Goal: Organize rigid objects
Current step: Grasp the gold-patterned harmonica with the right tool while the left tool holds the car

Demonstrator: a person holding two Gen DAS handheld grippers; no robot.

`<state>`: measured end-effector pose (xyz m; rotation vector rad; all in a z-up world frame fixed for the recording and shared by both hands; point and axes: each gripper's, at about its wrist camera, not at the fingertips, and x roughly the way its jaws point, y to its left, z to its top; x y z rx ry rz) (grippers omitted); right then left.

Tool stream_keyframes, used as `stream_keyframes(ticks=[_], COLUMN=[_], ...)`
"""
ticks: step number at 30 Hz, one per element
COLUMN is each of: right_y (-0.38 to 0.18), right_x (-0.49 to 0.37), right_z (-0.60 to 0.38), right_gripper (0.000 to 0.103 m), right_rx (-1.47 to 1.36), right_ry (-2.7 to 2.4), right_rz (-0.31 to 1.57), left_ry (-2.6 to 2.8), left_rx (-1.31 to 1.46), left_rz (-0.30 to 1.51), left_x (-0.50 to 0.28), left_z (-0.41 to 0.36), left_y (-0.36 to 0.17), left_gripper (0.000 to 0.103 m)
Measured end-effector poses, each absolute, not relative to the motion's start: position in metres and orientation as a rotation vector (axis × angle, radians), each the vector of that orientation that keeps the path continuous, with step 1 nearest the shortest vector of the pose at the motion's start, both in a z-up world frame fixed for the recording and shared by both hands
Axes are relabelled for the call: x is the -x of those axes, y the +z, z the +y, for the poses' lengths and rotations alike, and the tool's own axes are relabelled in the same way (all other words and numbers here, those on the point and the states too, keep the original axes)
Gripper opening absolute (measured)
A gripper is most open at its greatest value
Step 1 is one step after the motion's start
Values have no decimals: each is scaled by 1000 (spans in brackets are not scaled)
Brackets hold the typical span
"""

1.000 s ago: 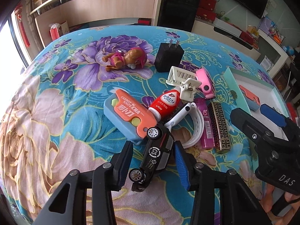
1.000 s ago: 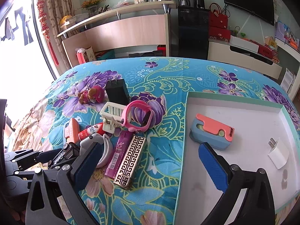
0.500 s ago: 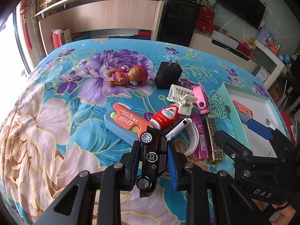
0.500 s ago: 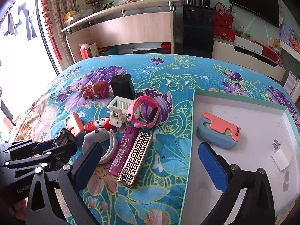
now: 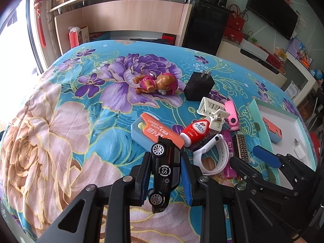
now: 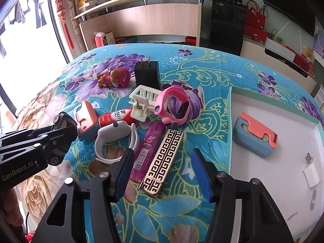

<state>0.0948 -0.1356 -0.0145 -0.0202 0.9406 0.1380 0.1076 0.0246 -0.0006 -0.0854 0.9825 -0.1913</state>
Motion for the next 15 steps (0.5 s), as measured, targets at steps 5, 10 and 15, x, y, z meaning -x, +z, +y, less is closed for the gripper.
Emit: stream_keyframes(ticks=[5, 10, 15], right_y=[-18, -17, -13], right_x=[-96, -97, -93], right_z=[-137, -147, -141], right_gripper=[45, 39, 33], right_rx=[18, -4, 74], right_ry=[131, 105, 69], right_rz=[965, 969, 966], left_ry=[-181, -165, -149], left_rx=[83, 85, 93], left_rz=[983, 988, 992], left_x=[-108, -109, -110], left_z=[25, 27, 32], left_y=[-1, -2, -4], left_gripper=[30, 30, 30])
